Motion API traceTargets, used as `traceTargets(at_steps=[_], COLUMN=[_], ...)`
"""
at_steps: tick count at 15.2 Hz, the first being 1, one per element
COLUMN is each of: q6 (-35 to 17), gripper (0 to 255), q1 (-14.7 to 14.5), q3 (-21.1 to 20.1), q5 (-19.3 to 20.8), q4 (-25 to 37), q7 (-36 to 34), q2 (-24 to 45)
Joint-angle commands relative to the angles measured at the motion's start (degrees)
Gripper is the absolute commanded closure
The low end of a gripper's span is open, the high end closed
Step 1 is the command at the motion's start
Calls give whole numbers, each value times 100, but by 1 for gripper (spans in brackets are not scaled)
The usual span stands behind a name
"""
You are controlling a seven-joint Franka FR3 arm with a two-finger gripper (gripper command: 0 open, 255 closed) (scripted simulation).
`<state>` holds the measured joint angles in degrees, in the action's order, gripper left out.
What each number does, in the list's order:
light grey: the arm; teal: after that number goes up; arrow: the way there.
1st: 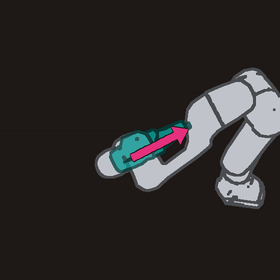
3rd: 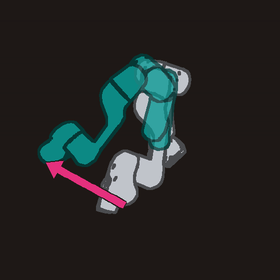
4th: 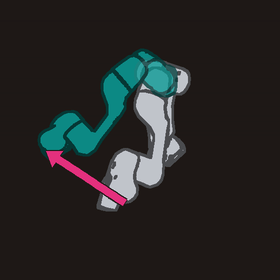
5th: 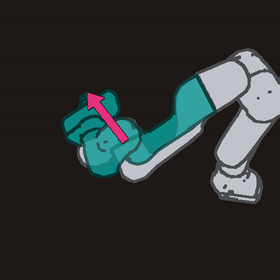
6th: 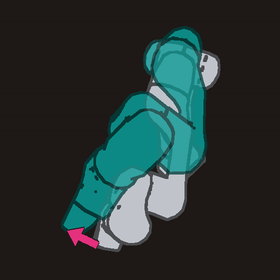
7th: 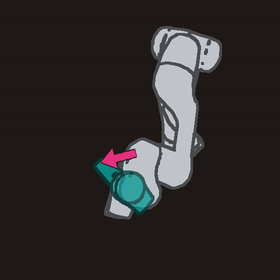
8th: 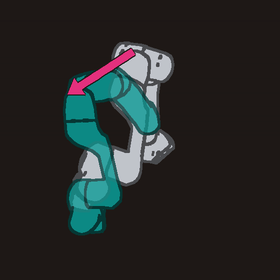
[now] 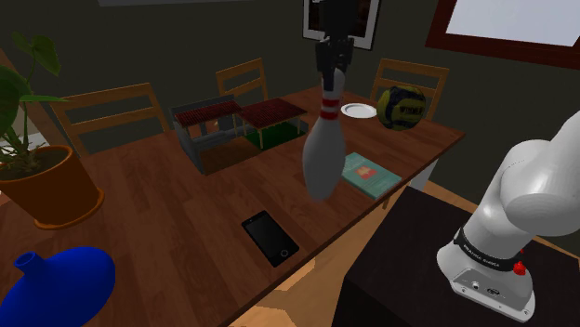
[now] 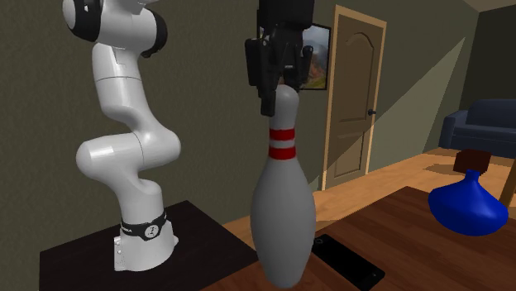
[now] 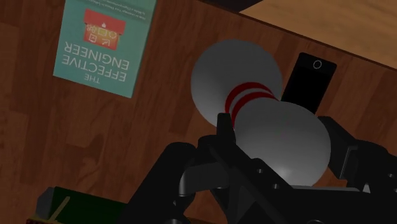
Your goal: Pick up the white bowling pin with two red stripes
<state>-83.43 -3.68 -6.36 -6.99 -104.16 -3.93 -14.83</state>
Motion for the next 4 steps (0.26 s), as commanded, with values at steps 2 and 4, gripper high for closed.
traceTargets(at_steps=[2, 4], q6=[238, 250], gripper=[255, 255], q1=[5, 5], q3=[10, 10], q5=[5, 5], q4=[303, 318], q7=[-16, -17], q2=[52, 56])
